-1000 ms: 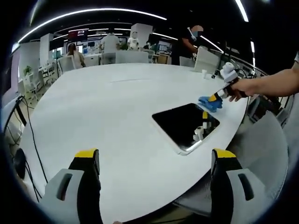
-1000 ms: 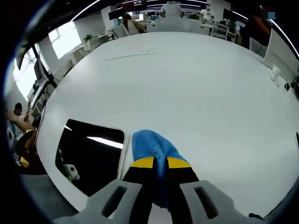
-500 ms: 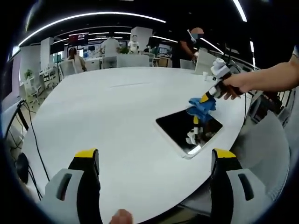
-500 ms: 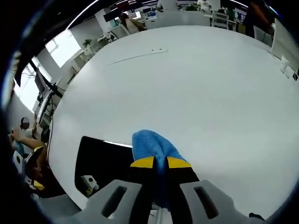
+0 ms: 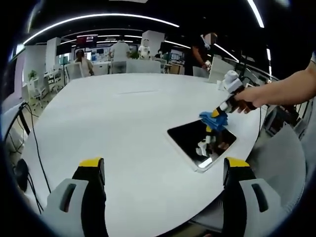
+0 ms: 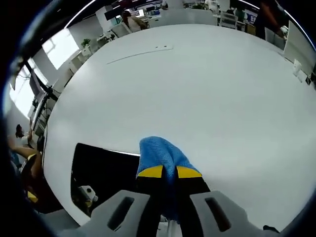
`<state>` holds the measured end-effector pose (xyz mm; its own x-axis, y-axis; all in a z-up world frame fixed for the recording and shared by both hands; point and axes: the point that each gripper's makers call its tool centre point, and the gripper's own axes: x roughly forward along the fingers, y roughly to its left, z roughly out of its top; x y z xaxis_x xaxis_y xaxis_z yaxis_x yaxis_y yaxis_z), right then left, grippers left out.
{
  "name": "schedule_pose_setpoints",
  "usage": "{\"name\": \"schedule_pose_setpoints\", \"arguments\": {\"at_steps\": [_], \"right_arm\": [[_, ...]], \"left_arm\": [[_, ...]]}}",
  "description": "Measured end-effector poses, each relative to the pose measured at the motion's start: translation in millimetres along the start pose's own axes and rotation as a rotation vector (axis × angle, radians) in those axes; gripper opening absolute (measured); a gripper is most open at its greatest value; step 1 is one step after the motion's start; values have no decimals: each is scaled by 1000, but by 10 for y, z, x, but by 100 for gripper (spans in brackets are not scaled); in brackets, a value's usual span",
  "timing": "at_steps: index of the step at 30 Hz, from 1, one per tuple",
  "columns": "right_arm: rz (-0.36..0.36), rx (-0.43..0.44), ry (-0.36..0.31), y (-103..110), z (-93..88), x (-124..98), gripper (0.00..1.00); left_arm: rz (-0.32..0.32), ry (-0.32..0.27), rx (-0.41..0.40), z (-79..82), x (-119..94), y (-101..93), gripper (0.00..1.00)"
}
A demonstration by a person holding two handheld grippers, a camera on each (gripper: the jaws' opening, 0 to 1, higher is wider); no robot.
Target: Wipe the mirror surface with the cleaning cloth until all visible marks leave the cleaned area.
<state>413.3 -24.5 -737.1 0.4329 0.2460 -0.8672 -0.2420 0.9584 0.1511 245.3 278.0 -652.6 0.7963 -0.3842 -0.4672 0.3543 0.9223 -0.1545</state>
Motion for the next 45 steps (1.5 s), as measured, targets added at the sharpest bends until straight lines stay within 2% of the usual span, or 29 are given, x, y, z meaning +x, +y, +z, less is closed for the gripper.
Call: {"name": "schedule_pose_setpoints", "arguments": {"at_steps": [7,12,19,22,24,31,45], "right_arm": [[-4,-5,3,45,13,19,3],[-9,21,7,78,34,44,2],[15,16,25,290,15,65,3],[16,33,35,377,2,68,3],[-20,47,41,379,3,74,3],[5,65,52,532,39,166,3],[50,17,63,1175,-18,167,3]], "left_arm": [[-4,-8,-5,37,17,13,99],[-19,-1,10,43,30,-12,99],[-40,-7,-4,41,46,-35,99],[-49,2,7,-23,81,-86,99],[-52,7,10,-50,99,-122,99],[-61,10,23,-59,121,-170,99],[-55,5,18,-55,123,-83,98]]}}
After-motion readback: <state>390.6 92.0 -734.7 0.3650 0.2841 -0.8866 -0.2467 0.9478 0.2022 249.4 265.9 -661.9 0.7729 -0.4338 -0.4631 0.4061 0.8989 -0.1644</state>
